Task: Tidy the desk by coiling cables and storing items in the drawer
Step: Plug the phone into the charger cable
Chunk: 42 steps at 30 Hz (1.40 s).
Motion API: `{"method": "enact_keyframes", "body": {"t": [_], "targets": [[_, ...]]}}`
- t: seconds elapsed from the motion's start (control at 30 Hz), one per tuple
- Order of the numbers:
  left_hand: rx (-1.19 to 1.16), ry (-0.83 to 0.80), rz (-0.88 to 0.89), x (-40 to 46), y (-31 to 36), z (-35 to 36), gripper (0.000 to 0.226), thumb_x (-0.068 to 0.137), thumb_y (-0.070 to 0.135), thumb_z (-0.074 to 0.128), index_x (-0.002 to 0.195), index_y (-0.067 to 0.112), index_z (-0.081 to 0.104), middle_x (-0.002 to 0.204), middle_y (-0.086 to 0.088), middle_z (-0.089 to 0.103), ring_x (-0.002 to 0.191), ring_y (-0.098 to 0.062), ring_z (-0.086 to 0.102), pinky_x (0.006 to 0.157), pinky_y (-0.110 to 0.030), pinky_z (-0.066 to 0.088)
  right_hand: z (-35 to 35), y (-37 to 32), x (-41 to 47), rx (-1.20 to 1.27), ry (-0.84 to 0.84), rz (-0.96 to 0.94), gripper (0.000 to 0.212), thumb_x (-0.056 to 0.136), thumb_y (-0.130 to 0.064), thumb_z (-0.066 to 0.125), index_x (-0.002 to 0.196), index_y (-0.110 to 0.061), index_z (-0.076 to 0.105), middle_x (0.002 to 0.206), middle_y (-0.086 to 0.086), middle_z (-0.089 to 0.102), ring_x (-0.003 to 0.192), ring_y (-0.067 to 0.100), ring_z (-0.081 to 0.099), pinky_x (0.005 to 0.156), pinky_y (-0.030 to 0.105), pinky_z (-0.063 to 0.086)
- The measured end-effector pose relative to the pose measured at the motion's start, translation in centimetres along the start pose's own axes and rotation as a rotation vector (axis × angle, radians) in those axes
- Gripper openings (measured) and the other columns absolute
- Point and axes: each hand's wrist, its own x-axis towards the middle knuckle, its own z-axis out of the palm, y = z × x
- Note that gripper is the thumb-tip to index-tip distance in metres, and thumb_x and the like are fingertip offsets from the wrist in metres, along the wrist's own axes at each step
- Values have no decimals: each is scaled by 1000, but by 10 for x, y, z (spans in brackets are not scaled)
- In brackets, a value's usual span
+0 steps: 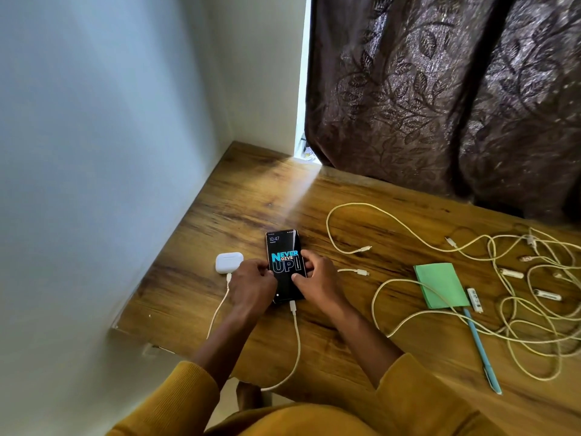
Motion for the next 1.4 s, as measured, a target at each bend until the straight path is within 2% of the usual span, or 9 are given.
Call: {"method": "enact_keyframes", "body": {"t": [0.3, 0.4, 0.53, 0.63, 0.73, 0.87, 1.03, 1.17, 1.4], "targets": [[31, -10, 17, -4, 2, -1, 28, 91, 9, 60, 105, 22, 80, 94, -1, 79, 80, -17, 65, 68, -27, 48, 2, -4, -1, -18, 0, 14, 72, 87, -27, 78, 152, -24, 48, 135, 9, 59, 117, 25, 63, 92, 44, 61], [17, -13, 22, -4, 3, -2, 28, 91, 8, 60, 105, 21, 80, 93, -1, 79, 81, -18, 69, 72, -31, 58, 2, -4, 0, -11, 2, 17, 71, 87, -25, 78, 151, -23, 49, 134, 9, 59, 116, 24, 63, 94, 44, 60], [-4, -34, 43, -5, 0, -4, 27, 89, 8, 60, 102, 21, 80, 86, 4, 77, 80, -15, 71, 71, -32, 60, 1, -4, -1, -9, 21, 22, 66, 88, -23, 77, 150, -23, 51, 131, 7, 59, 110, 19, 63, 91, 39, 61], [-27, 1, 83, -5, 0, -7, 20, 92, 10, 63, 100, 19, 80, 93, 1, 78, 87, -18, 73, 78, -37, 61, 1, -5, -3, 22, 44, 24, 62, 89, -22, 76, 147, -22, 54, 132, 7, 59, 111, 19, 62, 91, 39, 61], [-45, 63, 153, -7, 0, -15, 24, 97, 11, 64, 116, 10, 77, 108, -4, 78, 90, -13, 69, 80, -30, 56, 2, -9, -5, 37, 89, 16, 56, 89, -21, 75, 143, -23, 58, 130, 6, 60, 111, 20, 62, 91, 40, 61], [-46, 133, 197, 0, -9, -27, 29, 97, 12, 64, 125, 12, 74, 118, -6, 77, 97, -13, 71, 90, -36, 59, 1, -20, -8, 57, 109, -28, 51, 91, -20, 73, 140, -23, 59, 128, 5, 59, 113, 20, 60, 92, 41, 60], [-98, 189, 177, 5, -22, -46, 32, 95, 10, 66, 125, 18, 74, 117, 0, 76, 94, -10, 70, 86, -34, 59, 7, -39, -13, 48, 96, -103, 44, 93, -20, 71, 136, -24, 63, 126, 1, 61, 108, 16, 62, 89, 31, 56], [-64, 225, 135, 11, -35, -57, 36, 92, 11, 69, 127, 18, 72, 124, -2, 71, 102, -14, 66, 83, -27, 50, 17, -56, -16, 77, 55, -148, 41, 91, -19, 71, 131, -24, 66, 118, -1, 65, 96, 13, 65, 87, 32, 56], [-19, 156, 133, 23, -53, -67, 50, 87, 8, 69, 136, 18, 65, 138, -5, 61, 123, -24, 61, 103, -49, 55, 40, -75, -16, 95, -45, -168, 40, 87, -9, 68, 127, -13, 68, 108, 3, 68, 94, 15, 66, 89, 34, 58]]}}
